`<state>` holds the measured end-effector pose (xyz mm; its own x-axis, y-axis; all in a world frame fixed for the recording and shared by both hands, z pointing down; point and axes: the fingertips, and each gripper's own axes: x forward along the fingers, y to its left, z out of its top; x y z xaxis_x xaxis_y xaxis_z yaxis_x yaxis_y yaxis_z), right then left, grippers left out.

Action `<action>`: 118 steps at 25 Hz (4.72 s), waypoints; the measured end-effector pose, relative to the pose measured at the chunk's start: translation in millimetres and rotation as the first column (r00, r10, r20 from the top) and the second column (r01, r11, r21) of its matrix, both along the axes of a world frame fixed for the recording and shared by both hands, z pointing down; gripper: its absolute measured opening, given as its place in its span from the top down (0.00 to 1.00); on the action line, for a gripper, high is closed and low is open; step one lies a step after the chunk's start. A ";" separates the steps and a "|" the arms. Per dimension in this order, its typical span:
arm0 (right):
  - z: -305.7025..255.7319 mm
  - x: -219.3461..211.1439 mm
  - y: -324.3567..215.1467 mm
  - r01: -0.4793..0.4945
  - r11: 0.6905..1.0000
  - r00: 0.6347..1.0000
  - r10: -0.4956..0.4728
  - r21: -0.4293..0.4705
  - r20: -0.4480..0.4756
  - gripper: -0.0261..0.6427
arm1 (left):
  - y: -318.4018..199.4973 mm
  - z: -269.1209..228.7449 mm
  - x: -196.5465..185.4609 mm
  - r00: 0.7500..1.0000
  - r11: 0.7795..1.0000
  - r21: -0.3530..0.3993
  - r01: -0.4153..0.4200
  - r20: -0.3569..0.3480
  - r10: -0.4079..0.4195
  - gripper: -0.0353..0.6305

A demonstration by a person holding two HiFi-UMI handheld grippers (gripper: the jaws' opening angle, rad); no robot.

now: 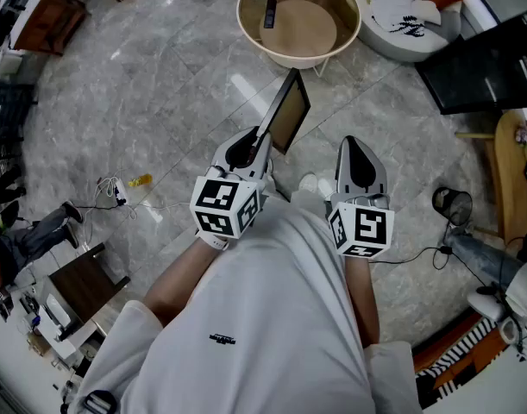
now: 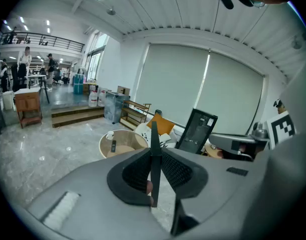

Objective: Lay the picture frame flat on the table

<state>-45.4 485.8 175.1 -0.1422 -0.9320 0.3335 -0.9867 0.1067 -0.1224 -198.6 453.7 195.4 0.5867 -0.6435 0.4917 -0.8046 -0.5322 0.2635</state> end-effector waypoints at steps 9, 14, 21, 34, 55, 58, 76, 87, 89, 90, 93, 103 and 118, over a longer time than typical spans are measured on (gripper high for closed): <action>6.1 -28.7 -2.7 -0.007 1.000 1.000 0.006 -0.014 -0.029 0.95 | -12.7 -7.1 -41.9 1.000 0.999 0.042 0.020 -0.008 -0.020 0.85; 2.9 -40.9 -1.8 -0.021 1.000 1.000 0.021 0.004 -0.012 0.95 | -20.0 -8.4 -58.5 1.000 0.998 0.055 0.002 -0.022 -0.001 0.85; 14.3 -54.2 -12.9 -0.030 0.998 0.999 0.029 -0.048 -0.035 0.95 | -45.1 -9.5 -83.6 0.999 0.997 0.075 -0.022 -0.030 0.024 0.85; 23.7 -79.8 -70.4 -0.082 0.994 0.996 0.078 -0.075 -0.047 0.95 | -123.0 -1.3 -123.9 0.998 0.998 0.053 -0.039 -0.039 0.041 0.85; 86.8 40.7 -327.4 -0.047 0.990 0.995 0.058 -0.135 0.076 0.95 | -368.9 16.5 10.0 0.991 0.996 -0.025 -0.089 0.101 0.091 0.85; 84.5 61.3 -368.1 -0.029 0.992 0.995 0.040 -0.125 0.092 0.95 | -407.1 12.3 40.8 0.988 0.994 -0.027 -0.105 0.110 0.107 0.85; 79.2 135.8 -455.4 -0.157 0.980 0.985 0.163 -0.118 0.046 0.95 | -502.2 20.6 116.7 0.971 0.974 -0.060 -0.219 0.088 0.224 0.85; 110.8 150.6 -487.0 -0.208 0.966 0.977 0.213 -0.152 0.017 0.95 | -533.4 61.8 137.8 0.967 0.963 -0.130 -0.238 0.060 0.247 0.85; 122.2 150.2 -490.7 -0.212 0.962 0.976 0.219 -0.173 0.021 0.95 | -536.8 76.3 140.9 0.969 0.959 -0.167 -0.230 0.053 0.242 0.85; 129.4 151.1 -492.9 -0.214 0.960 0.975 0.222 -0.180 0.023 0.95 | -539.4 85.2 143.7 0.970 0.957 -0.182 -0.225 0.050 0.237 0.85; 154.3 157.1 -502.2 -0.219 0.957 0.973 0.228 -0.193 0.029 0.95 | -550.1 116.1 156.0 0.974 0.952 -0.222 -0.210 0.036 0.223 0.85; 239.3 180.6 -531.9 -0.228 0.944 0.971 0.237 -0.238 0.011 0.95 | -583.0 217.1 206.9 0.982 0.933 -0.307 -0.189 -0.036 0.187 0.85; 360.9 197.1 -553.7 -0.230 0.929 0.969 0.245 -0.291 0.014 0.95 | -609.0 348.7 255.9 0.987 0.932 -0.340 -0.125 -0.139 0.081 0.85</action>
<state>151.7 -67.9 536.0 0.0487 -0.8071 0.5884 -0.9708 -0.1767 -0.1620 57.3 -155.3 544.1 0.7094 -0.3784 0.5946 -0.7008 -0.4682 0.5383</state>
